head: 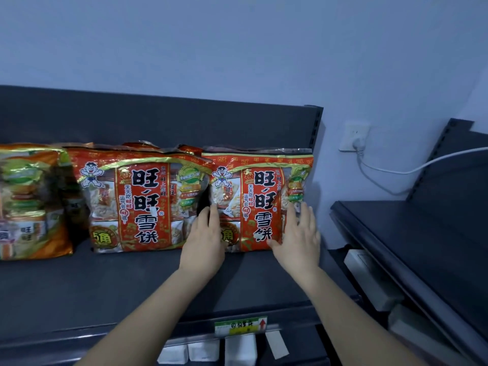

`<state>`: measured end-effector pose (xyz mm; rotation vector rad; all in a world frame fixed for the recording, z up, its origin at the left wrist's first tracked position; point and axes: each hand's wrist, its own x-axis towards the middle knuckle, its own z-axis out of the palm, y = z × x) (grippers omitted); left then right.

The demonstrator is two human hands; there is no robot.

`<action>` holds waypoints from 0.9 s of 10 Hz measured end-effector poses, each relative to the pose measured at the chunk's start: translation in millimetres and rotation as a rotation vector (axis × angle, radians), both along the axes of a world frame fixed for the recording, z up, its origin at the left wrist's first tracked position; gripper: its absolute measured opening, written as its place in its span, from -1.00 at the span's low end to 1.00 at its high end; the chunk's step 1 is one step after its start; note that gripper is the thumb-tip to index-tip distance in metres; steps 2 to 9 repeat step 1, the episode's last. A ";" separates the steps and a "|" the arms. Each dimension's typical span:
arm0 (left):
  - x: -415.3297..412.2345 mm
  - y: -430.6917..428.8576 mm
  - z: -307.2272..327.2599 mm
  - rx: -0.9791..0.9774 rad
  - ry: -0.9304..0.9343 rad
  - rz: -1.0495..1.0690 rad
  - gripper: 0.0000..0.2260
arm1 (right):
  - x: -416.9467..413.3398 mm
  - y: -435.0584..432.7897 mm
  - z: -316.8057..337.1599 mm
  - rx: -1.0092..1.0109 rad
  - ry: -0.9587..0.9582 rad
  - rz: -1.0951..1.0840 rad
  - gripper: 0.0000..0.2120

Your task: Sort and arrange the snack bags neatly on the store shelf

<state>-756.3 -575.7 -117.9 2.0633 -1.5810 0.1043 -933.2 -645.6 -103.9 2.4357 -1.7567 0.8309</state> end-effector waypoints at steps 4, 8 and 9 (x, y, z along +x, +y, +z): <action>9.1 20.1 6.0 0.015 -0.052 -0.057 -0.29 | 11.1 16.2 -0.5 0.000 0.035 0.056 -0.13; 9.1 20.1 6.0 0.015 -0.052 -0.057 -0.29 | 11.1 16.2 -0.5 0.000 0.035 0.056 -0.13; 9.1 20.1 6.0 0.015 -0.052 -0.057 -0.29 | 11.1 16.2 -0.5 0.000 0.035 0.056 -0.13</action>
